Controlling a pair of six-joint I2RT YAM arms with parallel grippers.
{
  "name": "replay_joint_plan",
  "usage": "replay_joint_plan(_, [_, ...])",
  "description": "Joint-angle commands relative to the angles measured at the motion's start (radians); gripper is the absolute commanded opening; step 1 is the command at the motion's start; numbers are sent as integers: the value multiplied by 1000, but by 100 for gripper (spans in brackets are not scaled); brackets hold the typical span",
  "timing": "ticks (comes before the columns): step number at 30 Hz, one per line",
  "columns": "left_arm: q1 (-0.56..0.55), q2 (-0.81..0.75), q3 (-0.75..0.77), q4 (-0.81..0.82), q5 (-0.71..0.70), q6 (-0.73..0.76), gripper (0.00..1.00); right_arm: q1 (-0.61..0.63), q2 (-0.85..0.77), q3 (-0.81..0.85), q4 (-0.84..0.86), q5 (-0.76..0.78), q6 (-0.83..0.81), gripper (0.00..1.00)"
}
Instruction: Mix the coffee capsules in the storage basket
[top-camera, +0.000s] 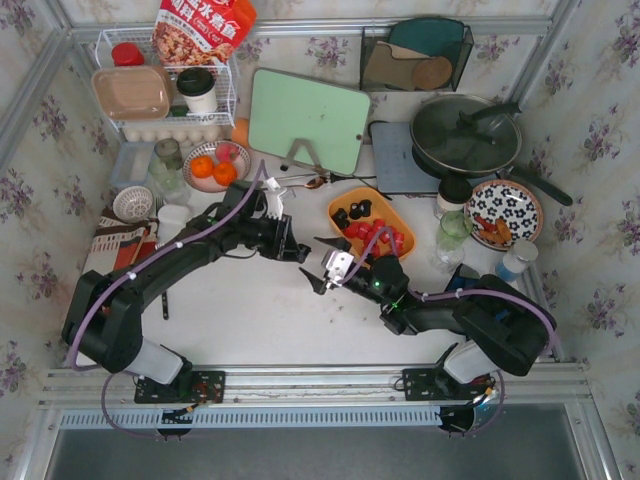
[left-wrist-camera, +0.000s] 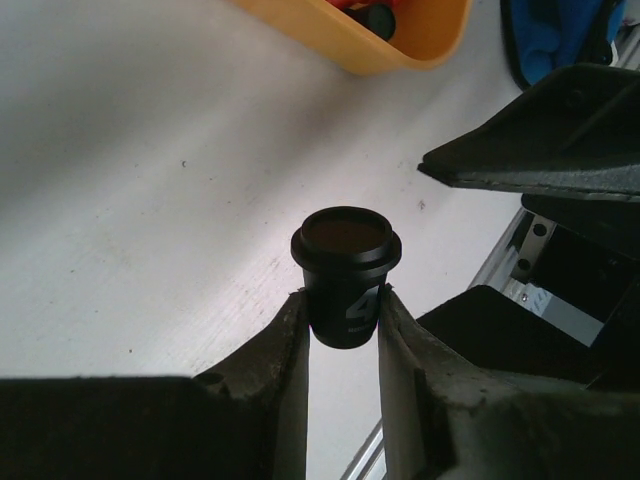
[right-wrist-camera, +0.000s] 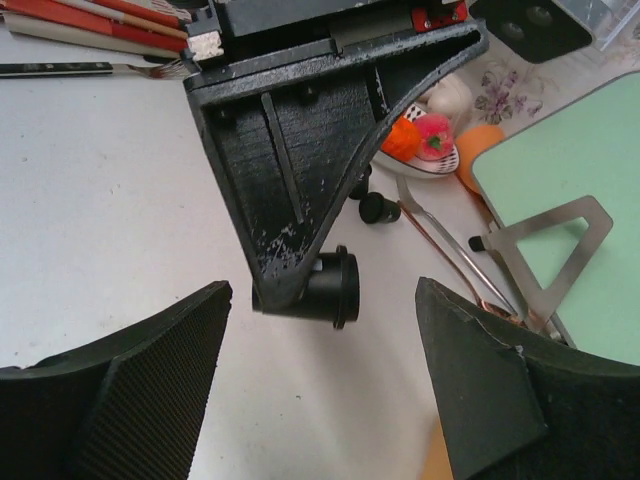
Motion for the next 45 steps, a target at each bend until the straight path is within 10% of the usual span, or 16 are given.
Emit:
replay_joint_plan(1, [-7,-2,-3,31,32,-15,24,4,34,27,95,3,-28,82])
replay_joint_plan(14, [-10,-24,-8,36,39,-22,24,17,87,57,37,-40,-42,72])
replay_joint_plan(23, [-10,-31,-6,41,38,-28,25,19,86,85,-36,-33,-25,18])
replay_joint_plan(31, [-9,-75,-8,44,-24,-62,66,18,81,68,-41,7,-22,11])
replay_joint_plan(39, [-5,-236,-16,-55,-302,-15,69,-14,37,63,-114,154,54,7])
replay_joint_plan(45, [6,-338,-82,-83,-578,-8,69,-157,10,268,-522,322,340,7])
